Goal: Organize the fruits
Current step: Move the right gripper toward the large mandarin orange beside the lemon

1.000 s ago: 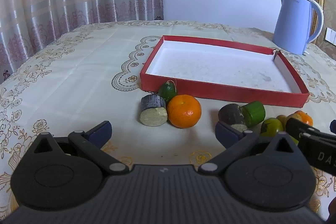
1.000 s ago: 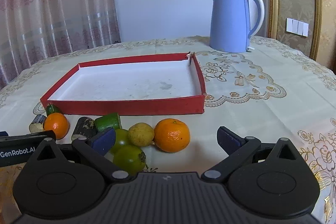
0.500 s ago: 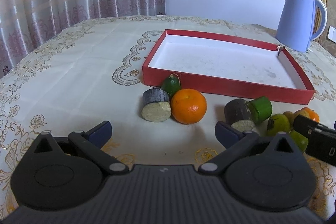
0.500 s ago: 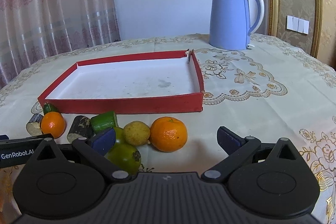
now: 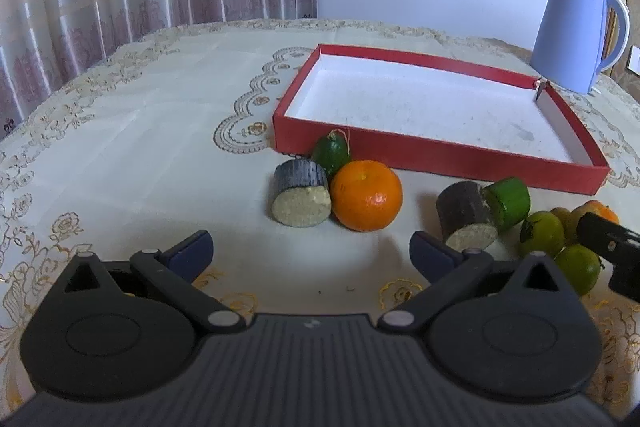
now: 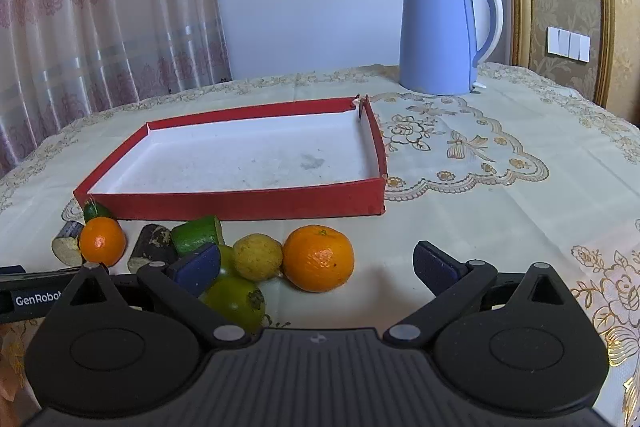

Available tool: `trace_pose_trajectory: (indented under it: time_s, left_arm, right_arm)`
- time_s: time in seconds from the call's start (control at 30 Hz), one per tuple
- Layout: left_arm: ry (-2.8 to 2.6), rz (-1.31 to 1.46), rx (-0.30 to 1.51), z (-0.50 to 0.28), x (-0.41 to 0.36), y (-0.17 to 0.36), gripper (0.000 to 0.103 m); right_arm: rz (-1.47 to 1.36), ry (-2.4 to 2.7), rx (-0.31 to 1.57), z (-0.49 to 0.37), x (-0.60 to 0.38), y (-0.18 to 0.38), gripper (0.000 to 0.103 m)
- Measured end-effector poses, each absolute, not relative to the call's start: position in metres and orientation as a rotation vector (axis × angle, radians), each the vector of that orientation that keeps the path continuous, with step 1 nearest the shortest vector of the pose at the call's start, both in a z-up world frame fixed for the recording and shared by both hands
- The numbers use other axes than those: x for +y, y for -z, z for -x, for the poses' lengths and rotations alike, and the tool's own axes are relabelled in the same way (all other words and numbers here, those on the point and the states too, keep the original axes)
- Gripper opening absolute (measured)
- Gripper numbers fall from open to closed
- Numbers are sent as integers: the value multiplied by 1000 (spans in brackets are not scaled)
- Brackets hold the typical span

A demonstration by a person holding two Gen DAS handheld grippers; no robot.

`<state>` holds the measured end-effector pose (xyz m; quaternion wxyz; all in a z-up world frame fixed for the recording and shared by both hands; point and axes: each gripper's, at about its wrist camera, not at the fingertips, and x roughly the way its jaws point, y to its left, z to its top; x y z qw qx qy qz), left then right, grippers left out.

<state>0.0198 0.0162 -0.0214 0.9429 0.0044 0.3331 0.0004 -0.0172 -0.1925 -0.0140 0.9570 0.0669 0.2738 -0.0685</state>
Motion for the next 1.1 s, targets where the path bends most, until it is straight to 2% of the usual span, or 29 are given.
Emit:
trace_pose_trajectory:
  time_s: [1.1]
  left_arm:
    - [11,-39,677,-28,20,33,103]
  right_arm:
    - [-106,155,519,38,-224,17,103]
